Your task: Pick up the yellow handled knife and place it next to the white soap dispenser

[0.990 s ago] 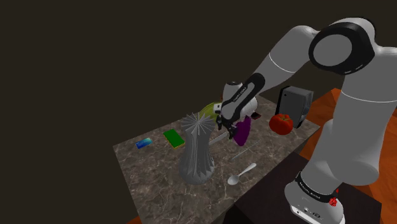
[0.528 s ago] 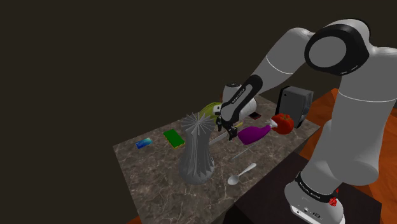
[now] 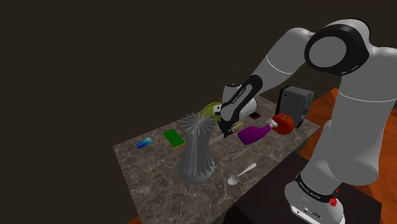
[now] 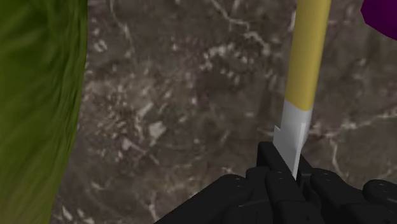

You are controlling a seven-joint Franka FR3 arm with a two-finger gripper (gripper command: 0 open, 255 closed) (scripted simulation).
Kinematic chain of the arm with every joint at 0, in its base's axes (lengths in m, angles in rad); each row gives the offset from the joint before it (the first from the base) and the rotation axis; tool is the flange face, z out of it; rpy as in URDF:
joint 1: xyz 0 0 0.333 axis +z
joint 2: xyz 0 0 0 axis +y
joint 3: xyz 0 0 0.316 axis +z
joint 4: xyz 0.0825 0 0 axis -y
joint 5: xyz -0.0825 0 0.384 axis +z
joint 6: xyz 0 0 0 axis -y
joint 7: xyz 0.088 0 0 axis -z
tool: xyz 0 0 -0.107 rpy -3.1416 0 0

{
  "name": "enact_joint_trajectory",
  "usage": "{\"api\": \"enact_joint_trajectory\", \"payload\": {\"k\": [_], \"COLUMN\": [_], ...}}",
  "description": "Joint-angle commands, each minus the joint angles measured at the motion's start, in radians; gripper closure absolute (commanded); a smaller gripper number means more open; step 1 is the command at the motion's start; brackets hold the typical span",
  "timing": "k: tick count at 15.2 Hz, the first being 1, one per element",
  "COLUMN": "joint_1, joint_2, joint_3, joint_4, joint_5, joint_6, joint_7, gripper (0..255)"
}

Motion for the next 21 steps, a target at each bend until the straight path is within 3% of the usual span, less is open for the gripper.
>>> {"api": "enact_joint_trajectory", "payload": {"k": [1,21], "joint_1": [0.0,0.034], "joint_2": [0.0,-0.259], "joint_3": [0.0,-0.062], "joint_4": [0.0,0.011], "joint_5": [0.0,-0.193], "joint_6": [0.0,-0.251], "joint_7": [0.0,0.135], "gripper": [255,255]}}
